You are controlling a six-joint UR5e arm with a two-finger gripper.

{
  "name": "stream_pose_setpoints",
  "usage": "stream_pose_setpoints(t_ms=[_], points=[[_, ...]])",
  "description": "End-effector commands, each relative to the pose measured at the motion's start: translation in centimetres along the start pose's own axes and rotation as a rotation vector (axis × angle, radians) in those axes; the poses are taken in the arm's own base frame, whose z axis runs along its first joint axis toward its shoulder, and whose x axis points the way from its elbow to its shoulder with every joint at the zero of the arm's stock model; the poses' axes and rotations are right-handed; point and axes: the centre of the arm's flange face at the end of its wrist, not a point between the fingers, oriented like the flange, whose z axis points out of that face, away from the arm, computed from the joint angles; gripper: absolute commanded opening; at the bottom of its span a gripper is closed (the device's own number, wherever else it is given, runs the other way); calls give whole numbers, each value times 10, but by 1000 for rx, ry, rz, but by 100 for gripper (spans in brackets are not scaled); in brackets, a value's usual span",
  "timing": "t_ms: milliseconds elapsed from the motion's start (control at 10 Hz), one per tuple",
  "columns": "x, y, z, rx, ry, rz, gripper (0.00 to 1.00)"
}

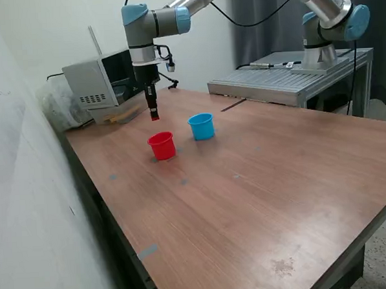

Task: Place red objects in the red bin, and blue objects in the blue bin.

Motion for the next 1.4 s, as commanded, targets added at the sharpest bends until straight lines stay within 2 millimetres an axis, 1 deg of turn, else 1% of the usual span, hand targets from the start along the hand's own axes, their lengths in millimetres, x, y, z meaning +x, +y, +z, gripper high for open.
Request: stream_pose_setpoints(t_ms=[0,100,400,500,600,800,1000,1100,1200,1300], points=[[-10,0,29,33,-2,-1,0],[-9,2,38,23,1,0,0],[-7,4,46,1,8,0,0],[-6,3,57,14,7,-2,0],[-5,2,71,34,9,-23,100],[-4,3,72,33,10,-26,100],[-4,4,69,36,9,-59,100],[-4,5,63,30,9,-63,100],[-1,-1,51,59,3,-71,100],[1,-11,26,96,-3,-83,100]])
